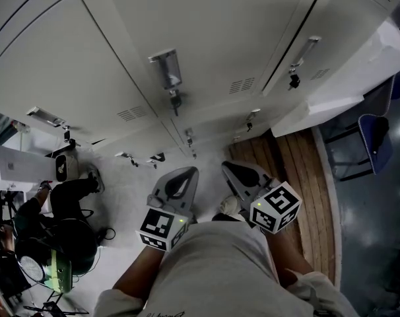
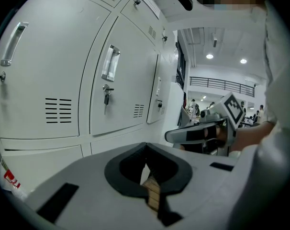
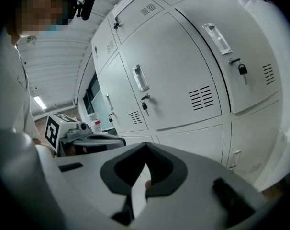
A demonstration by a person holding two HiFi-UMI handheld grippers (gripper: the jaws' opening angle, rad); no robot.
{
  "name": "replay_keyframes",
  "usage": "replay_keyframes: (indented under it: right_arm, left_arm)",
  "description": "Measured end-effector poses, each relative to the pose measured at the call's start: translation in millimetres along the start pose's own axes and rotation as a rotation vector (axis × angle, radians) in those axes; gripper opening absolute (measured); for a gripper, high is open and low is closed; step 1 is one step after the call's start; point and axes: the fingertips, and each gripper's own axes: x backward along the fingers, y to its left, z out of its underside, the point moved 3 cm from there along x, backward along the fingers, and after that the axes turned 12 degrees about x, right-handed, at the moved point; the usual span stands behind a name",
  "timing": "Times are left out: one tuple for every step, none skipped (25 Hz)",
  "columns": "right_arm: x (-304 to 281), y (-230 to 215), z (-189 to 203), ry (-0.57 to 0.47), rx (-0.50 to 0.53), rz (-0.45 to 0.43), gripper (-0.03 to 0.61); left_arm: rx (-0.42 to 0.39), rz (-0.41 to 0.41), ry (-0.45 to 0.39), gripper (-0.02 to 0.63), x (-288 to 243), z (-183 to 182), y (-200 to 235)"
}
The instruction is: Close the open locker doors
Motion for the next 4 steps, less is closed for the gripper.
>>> replay_keyframes:
  right_arm:
    - [0.8,-0.4,0.2,0.000,0.001,0.001,0.028]
    - [1.7,-0.6,0.6,0.000,0.002,0.002,0.028]
    - [2.6,-0.8,1.1,-0.001,0.002,0.002,0.028]
    - [3.4,-0.9,1.7,-0.002,0.002,0.003,0.028]
  left_arm:
    - [0.000,0.000,-0.001,0.015,0.2,0.3,-0.3]
    - [0.001,0.000,-0.001,0.015,0.4,0.9,-0.7]
    - [0.002,-0.001,0.000,0.015,0.7,1.6,-1.0]
    - [0.003,-0.001,0.001,0.015,1.1,2.4,-1.4]
